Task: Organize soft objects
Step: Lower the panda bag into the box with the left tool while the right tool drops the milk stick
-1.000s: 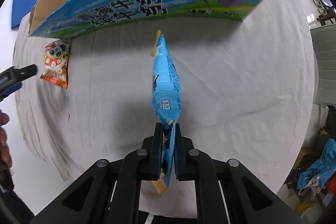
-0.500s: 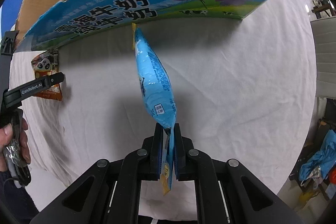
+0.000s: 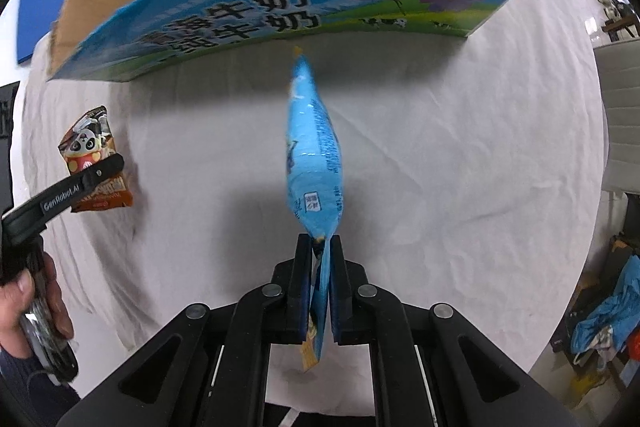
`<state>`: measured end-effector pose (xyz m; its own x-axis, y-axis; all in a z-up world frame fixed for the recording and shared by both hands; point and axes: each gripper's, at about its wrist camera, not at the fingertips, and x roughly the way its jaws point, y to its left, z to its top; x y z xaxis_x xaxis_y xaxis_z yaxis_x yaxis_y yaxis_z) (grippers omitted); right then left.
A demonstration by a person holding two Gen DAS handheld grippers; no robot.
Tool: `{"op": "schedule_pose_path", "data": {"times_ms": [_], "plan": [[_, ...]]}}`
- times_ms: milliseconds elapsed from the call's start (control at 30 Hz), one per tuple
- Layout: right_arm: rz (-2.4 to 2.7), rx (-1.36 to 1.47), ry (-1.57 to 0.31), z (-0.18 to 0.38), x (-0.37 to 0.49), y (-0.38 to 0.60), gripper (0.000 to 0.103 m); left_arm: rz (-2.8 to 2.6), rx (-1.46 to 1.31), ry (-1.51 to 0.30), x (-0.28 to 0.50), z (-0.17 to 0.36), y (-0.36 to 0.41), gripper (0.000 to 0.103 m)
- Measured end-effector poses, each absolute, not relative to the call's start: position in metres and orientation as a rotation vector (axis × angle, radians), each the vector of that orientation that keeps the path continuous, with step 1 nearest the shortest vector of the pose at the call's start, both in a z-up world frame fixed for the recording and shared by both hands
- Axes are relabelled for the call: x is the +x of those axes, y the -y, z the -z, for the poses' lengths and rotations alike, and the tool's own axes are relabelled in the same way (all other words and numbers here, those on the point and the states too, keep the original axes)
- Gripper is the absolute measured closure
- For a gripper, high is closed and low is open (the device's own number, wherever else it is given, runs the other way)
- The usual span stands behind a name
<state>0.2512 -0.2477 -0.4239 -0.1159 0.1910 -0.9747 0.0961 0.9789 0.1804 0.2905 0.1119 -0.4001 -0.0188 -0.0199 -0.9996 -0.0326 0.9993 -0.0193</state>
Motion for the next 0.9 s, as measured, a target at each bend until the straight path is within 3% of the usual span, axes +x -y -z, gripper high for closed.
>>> {"op": "schedule_pose_path", "data": {"times_ms": [467, 700, 900], "plan": [[-0.234, 0.325, -1.489, 0.295, 0.235, 0.262, 0.096, 0.209, -0.079, -1.434, 0.257, 0.286, -0.055, 0.061], [-0.217, 0.338, -1.33, 0.219, 0.256, 0.281, 0.096, 0.277, -0.076, -1.329, 0.307, 0.228, -0.03, 0.061], [-0.117, 0.33, -1.261, 0.212, 0.297, 0.294, 0.096, 0.307, -0.04, -1.315, 0.362, 0.215, -0.01, 0.061]]}}
